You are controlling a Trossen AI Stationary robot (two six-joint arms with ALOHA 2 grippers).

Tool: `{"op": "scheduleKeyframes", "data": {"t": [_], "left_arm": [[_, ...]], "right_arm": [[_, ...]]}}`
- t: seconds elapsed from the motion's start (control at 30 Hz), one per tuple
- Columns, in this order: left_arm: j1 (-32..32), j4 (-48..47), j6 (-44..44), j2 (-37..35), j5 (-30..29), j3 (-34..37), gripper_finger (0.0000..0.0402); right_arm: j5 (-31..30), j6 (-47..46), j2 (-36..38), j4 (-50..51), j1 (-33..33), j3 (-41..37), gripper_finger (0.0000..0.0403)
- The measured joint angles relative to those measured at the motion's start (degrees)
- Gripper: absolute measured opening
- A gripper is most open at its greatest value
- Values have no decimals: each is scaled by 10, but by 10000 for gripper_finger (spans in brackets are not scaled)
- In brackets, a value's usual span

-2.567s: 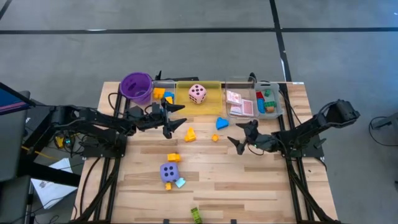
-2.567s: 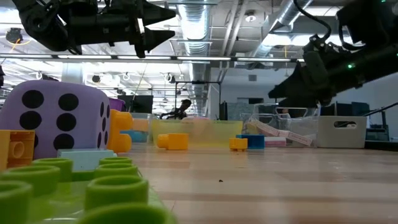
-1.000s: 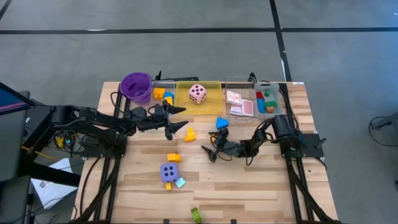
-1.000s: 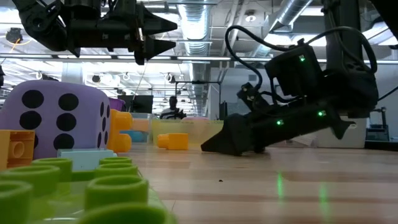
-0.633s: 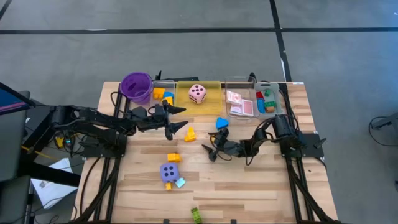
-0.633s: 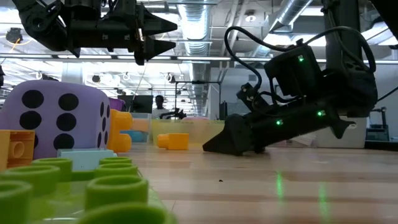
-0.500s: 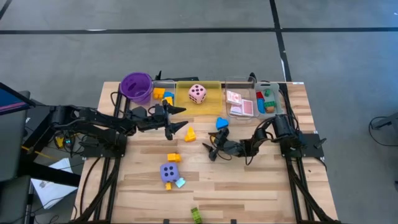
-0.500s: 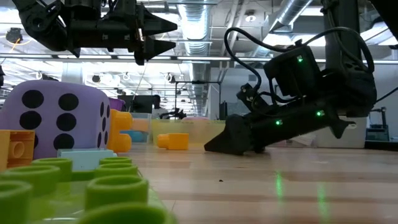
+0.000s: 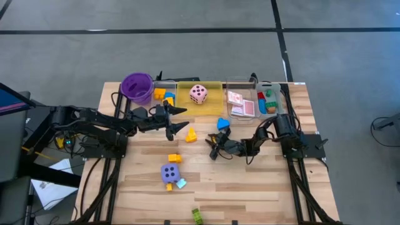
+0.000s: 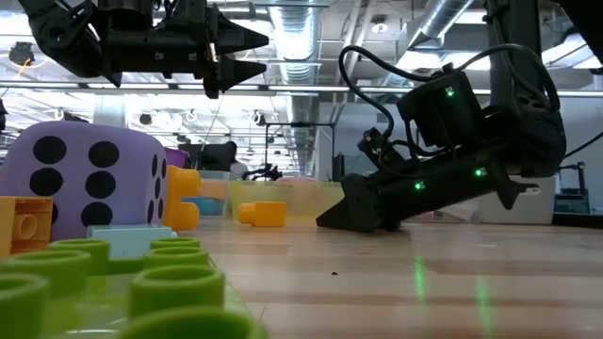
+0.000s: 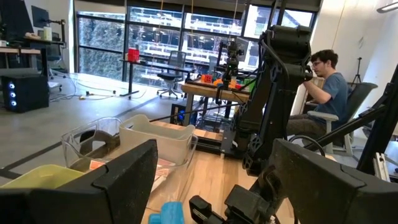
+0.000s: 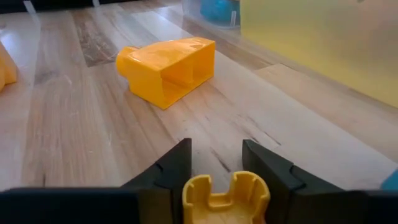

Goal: Pick & Place Toys
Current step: Put the top small yellow game piece into the gray bin

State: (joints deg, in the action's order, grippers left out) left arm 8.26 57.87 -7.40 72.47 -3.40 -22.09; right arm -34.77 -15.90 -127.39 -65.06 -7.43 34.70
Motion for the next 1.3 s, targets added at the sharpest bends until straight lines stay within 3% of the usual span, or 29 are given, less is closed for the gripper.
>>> {"op": "scheduleKeyframes", "data": {"t": [0.3,0.47,0.77,1.07,1.3], "left_arm": [[0,1,1,0,-2,0,310],[0,2,1,0,-38,0,310],[0,2,1,0,-43,0,310],[0,1,1,0,-46,0,310],[0,1,1,0,-46,0,310]], "right_arm": [[14,-13,35,35,3,-1,123],[5,-16,155,206,14,-8,123],[-106,-26,409,462,30,-3,123],[-117,-133,543,734,155,-3,123],[-119,-155,562,809,265,-3,123]]}}
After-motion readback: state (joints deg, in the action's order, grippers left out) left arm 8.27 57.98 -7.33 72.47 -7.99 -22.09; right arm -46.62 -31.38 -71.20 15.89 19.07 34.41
